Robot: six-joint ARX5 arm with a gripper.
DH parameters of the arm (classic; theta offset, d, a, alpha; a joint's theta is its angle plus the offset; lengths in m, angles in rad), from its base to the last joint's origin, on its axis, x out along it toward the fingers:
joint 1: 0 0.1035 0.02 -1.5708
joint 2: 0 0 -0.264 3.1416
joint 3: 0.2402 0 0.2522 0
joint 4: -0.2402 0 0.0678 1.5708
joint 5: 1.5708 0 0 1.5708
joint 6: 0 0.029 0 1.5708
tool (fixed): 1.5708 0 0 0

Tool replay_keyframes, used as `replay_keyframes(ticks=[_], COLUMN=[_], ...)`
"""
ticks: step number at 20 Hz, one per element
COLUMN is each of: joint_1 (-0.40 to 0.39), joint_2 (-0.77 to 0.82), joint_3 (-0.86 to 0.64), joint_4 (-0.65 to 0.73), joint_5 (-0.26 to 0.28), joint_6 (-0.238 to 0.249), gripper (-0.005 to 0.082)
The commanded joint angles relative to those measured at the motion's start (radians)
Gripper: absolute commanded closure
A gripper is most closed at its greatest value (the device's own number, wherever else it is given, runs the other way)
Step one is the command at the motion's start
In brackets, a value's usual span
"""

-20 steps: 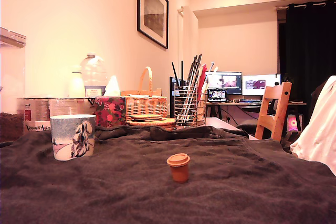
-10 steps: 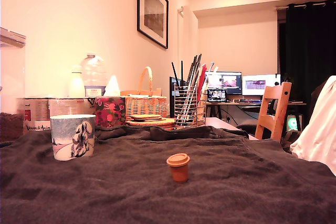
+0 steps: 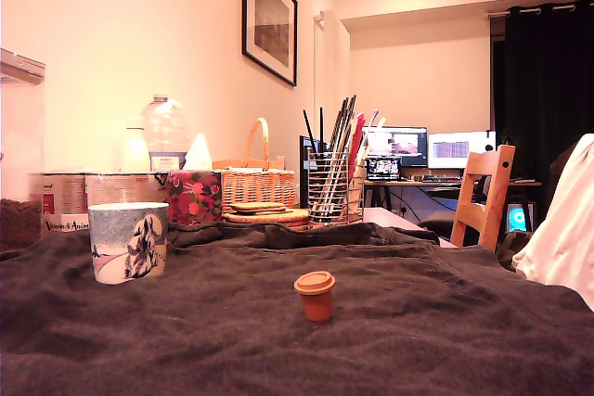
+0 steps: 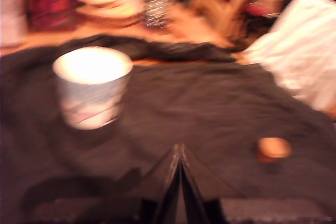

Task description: Pick up the coffee capsules on the table and drop them inside the coffee cup

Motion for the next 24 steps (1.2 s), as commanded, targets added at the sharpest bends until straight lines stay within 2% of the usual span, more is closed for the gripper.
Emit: replay_keyframes(ticks=[1,5,8,13,16,19,22,23,24], joint_1=[-0.034,-0.127,-0.192,-0.269,-0.297,-0.319,-0.335,-0.341,-0.346], joint_2=[0.004,0.018,0.056,0.174,0.261,0.331,0.401,0.425,0.449], joint_3=[-0.016,-0.016,-0.016,-0.016,-0.016,-0.016,-0.016,-0.016,-0.016], joint_4=[0.018,0.051,0.126,0.230,0.311,0.390,0.441,0.460,0.481], joint_5=[0.005,0.043,0.054,0.035,0.014,-0.007,-0.032,-0.045,-0.052], joint_6=[-0.004,-0.002,0.005,0.025,0.031,0.031,0.051,0.087,0.097], gripper=[0.0793,0.0793,0.0790,0.0654,0.0448,0.0320,0.0271,0.0271,0.0271])
